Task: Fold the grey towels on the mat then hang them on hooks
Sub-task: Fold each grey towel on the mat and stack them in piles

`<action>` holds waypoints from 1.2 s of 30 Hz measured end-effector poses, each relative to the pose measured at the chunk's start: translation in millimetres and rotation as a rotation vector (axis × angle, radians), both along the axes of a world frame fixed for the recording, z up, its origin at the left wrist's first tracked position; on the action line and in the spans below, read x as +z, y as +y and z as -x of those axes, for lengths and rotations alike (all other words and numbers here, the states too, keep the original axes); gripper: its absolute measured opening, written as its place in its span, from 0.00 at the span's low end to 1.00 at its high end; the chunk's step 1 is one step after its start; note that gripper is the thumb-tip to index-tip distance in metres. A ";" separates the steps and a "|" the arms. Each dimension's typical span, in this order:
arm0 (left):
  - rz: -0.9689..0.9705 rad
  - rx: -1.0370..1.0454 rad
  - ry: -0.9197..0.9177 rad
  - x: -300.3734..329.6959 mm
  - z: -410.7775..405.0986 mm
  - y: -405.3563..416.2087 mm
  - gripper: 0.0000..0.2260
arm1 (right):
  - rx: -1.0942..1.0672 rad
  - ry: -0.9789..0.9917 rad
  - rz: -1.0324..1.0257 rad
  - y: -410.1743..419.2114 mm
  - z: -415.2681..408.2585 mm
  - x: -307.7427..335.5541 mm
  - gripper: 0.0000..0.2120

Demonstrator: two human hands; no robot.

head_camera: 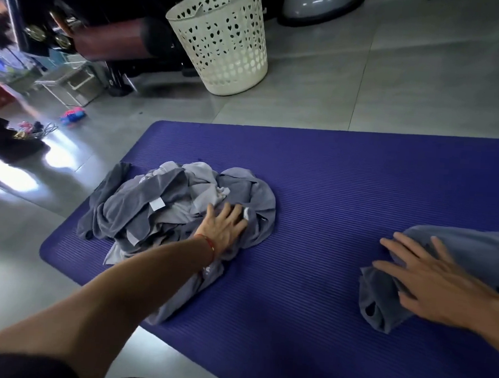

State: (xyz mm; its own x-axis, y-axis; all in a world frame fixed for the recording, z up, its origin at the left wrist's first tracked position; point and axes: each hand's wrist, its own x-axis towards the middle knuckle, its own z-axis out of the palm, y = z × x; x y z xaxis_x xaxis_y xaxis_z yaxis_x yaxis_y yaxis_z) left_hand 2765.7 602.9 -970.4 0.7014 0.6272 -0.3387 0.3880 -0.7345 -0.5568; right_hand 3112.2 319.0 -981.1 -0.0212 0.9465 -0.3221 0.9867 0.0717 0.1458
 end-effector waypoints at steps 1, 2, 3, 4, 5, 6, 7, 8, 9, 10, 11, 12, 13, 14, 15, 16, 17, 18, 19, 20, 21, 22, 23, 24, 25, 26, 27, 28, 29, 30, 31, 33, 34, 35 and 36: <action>0.064 -0.017 -0.043 -2.8 -1.2 -10.0 0.32 | -0.024 0.018 0.016 -0.6 4.0 5.9 0.33; 0.121 -0.033 -0.072 -7.1 -2.8 -16.7 0.35 | -0.045 0.078 -0.008 -1.8 3.8 5.1 0.33; 0.155 -0.049 -0.105 -8.4 -5.9 -23.5 0.35 | -0.070 0.128 0.002 -3.6 0.2 6.0 0.32; 0.164 -0.064 -0.145 -7.5 -10.2 -29.2 0.33 | -0.124 0.160 0.075 -5.7 -0.6 14.0 0.32; 0.153 -0.096 -0.203 -4.9 -15.7 -34.4 0.29 | -0.169 0.184 0.088 -7.2 -1.3 18.2 0.33; 0.142 -0.141 -0.275 -2.3 -23.9 -40.2 0.27 | -0.188 0.215 0.017 -8.7 -4.7 17.4 0.32; 0.151 -0.179 -0.340 -0.3 -34.5 -46.8 0.26 | -0.194 0.227 -0.035 -12.2 -10.3 14.5 0.30; 0.180 -0.220 -0.398 0.4 -48.8 -54.6 0.27 | -0.220 0.206 -0.030 -19.2 -16.1 14.1 0.28; 0.231 -0.258 -0.442 0.2 -65.9 -64.4 0.28 | -0.292 0.159 -0.023 -24.5 -22.0 15.7 0.27; 0.291 -0.299 -0.476 0.6 -85.3 -77.8 0.30 | -0.404 0.061 -0.031 -29.4 -27.8 16.5 0.27; 0.360 -0.333 -0.499 -0.2 -106.7 -92.6 0.31 | -0.553 -0.046 -0.047 -33.4 -32.6 19.1 0.27; 0.442 -0.347 -0.494 -1.4 -129.4 -108.1 0.33 | -0.745 -0.098 -0.041 -37.0 -38.2 20.8 0.27; 0.539 -0.326 -0.452 -3.4 -152.3 -124.0 0.36 | -0.938 -0.075 0.023 -39.6 -41.9 22.9 0.28; 0.657 -0.275 -0.409 -5.8 -175.0 -140.4 0.40 | -1.122 0.004 0.095 -42.4 -43.6 26.6 0.29; 0.783 -0.192 -0.376 -9.1 -196.0 -155.9 0.44 | -1.267 0.069 0.126 -48.3 -47.6 25.1 0.31; 0.897 -0.100 -0.352 -14.1 -214.8 -169.4 0.48 | -1.361 0.103 0.160 -58.0 -52.1 21.3 0.35; 0.969 -0.023 -0.334 -18.1 -230.7 -181.8 0.52 | -1.385 0.117 0.162 -71.9 -58.0 16.6 0.36; 0.986 0.015 -0.327 -22.6 -243.4 -191.2 0.54 | -1.358 0.157 0.092 -88.2 -64.4 11.9 0.35; 0.971 0.021 -0.337 -25.6 -252.3 -197.1 0.52 | -1.310 0.262 0.012 -104.5 -69.8 7.9 0.30; 0.931 0.013 -0.372 -27.1 -258.5 -197.9 0.47 | -1.276 0.401 -0.075 -119.6 -71.7 7.7 0.25; 0.876 -0.002 -0.443 -27.5 -262.2 -193.9 0.39 | -1.306 0.527 -0.199 -131.4 -75.6 7.3 0.20; 0.807 -0.019 -0.531 -27.2 -262.7 -184.2 0.32 | -1.364 0.636 -0.327 -138.4 -80.4 11.9 0.14; 0.731 -0.026 -0.607 -25.0 -261.5 -171.6 0.28 | -1.407 0.723 -0.458 -143.4 -90.2 17.1 0.11; 0.649 -0.023 -0.672 -19.9 -257.4 -155.0 0.26 | -1.423 0.791 -0.571 -144.4 -101.8 23.6 0.12; 0.572 0.001 -0.733 -13.1 -252.8 -136.2 0.26 | -1.411 0.817 -0.605 -145.3 -113.5 28.7 0.13; 0.503 0.016 -0.790 -8.8 -249.0 -117.4 0.26 | -1.397 0.830 -0.559 -147.6 -122.0 32.4 0.12; 0.427 0.013 -0.826 -4.8 -242.5 -99.8 0.27 | -1.397 0.861 -0.462 -147.4 -126.3 34.7 0.09; 0.359 -0.017 -0.827 -1.6 -235.3 -85.7 0.29 | -1.409 0.922 -0.352 -145.6 -126.2 36.4 0.11; 0.312 -0.034 -0.777 1.9 -226.4 -76.5 0.31 | -1.432 0.968 -0.235 -142.3 -122.7 33.3 0.18; 0.299 -0.047 -0.708 4.7 -215.9 -70.3 0.33 | -1.419 0.943 -0.109 -137.1 -115.1 28.3 0.26; 0.311 -0.043 -0.609 6.6 -206.3 -70.0 0.34 | -1.344 0.824 0.011 -130.0 -106.3 21.3 0.33; 0.344 -0.012 -0.406 1.2 -189.2 -82.6 0.36 | -1.193 0.579 0.011 -111.0 -91.3 9.3 0.35; 0.344 -0.031 -0.369 -3.3 -184.6 -91.7 0.37 | -1.176 0.558 -0.090 -100.0 -87.2 7.9 0.28; 0.355 -0.077 -0.377 -4.3 -181.5 -102.4 0.37 | -1.187 0.606 -0.197 -90.7 -85.2 8.7 0.20; 0.391 -0.137 -0.426 -4.0 -177.7 -111.7 0.36 | -1.207 0.712 -0.281 -82.0 -85.9 9.9 0.14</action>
